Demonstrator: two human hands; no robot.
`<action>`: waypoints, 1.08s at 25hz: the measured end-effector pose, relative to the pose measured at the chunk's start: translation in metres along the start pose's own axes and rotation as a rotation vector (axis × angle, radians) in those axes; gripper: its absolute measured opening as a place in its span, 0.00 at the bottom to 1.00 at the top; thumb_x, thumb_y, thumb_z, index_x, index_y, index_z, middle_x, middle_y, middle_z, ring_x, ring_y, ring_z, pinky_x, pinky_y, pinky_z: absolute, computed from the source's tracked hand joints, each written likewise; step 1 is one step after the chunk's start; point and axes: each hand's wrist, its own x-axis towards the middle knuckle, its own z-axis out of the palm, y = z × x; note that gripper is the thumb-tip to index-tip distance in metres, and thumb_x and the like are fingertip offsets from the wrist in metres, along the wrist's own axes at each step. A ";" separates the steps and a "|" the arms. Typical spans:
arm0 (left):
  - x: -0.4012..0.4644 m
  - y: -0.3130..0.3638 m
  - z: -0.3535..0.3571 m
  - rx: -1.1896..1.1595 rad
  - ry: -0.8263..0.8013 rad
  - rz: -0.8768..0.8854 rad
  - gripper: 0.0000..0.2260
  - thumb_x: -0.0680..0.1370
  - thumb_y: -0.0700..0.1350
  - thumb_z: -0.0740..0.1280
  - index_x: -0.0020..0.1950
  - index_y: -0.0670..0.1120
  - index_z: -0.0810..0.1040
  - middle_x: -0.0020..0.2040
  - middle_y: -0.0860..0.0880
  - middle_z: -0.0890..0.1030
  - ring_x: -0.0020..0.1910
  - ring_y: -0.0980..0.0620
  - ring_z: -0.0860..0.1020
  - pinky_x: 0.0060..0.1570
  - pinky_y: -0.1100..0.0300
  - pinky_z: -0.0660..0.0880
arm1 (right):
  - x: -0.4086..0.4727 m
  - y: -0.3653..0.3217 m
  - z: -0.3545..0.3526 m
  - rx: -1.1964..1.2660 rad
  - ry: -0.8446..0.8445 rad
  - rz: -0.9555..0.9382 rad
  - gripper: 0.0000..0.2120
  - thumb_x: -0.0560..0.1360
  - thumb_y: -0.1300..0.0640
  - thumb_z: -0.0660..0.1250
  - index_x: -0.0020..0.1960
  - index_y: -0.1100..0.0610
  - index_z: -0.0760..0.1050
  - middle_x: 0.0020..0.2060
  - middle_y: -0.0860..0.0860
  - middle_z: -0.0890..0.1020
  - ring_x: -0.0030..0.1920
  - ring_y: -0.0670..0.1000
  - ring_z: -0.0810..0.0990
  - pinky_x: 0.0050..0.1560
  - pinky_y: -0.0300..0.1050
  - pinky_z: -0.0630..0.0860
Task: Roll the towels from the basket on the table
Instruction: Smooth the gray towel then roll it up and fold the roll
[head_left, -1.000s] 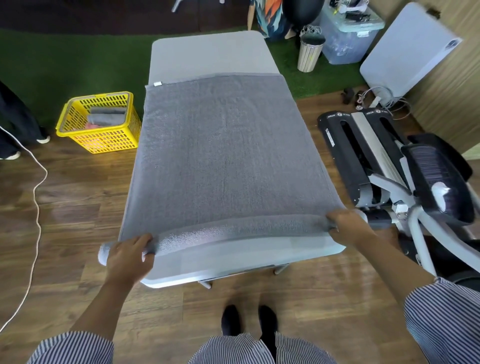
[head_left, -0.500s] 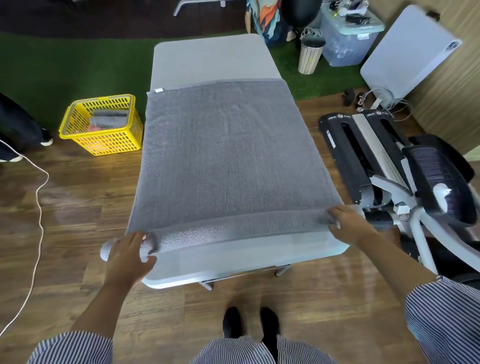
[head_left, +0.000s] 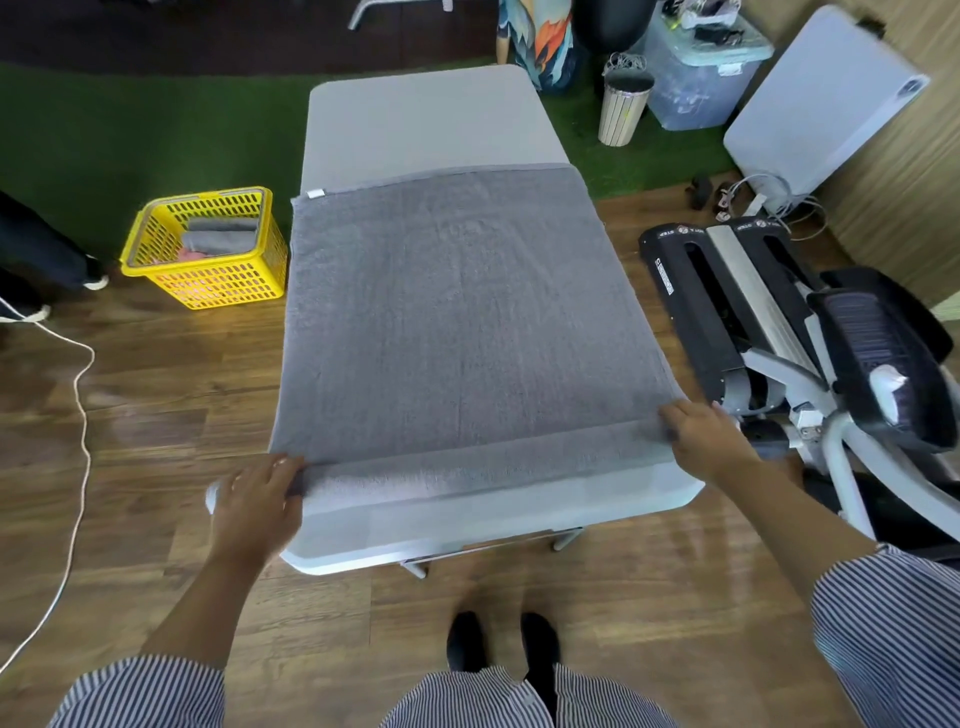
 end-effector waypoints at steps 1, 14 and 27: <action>0.001 0.002 0.002 -0.005 0.064 0.041 0.17 0.67 0.42 0.58 0.51 0.42 0.81 0.48 0.44 0.83 0.43 0.39 0.81 0.45 0.41 0.75 | 0.003 0.001 0.004 0.027 0.044 -0.005 0.17 0.69 0.70 0.60 0.55 0.60 0.74 0.51 0.55 0.77 0.52 0.60 0.76 0.58 0.55 0.68; 0.006 0.012 -0.002 -0.026 -0.096 0.031 0.18 0.66 0.42 0.58 0.50 0.42 0.81 0.42 0.43 0.83 0.40 0.39 0.81 0.47 0.44 0.75 | -0.004 -0.012 -0.012 0.028 -0.152 -0.011 0.13 0.72 0.66 0.58 0.34 0.51 0.63 0.36 0.50 0.71 0.47 0.55 0.69 0.67 0.51 0.59; 0.003 0.023 0.013 -0.036 -0.068 0.013 0.17 0.63 0.37 0.71 0.52 0.41 0.80 0.45 0.43 0.83 0.44 0.40 0.81 0.53 0.37 0.72 | 0.000 0.000 0.022 0.150 0.031 -0.089 0.22 0.65 0.67 0.68 0.59 0.65 0.74 0.55 0.59 0.78 0.59 0.61 0.74 0.68 0.57 0.64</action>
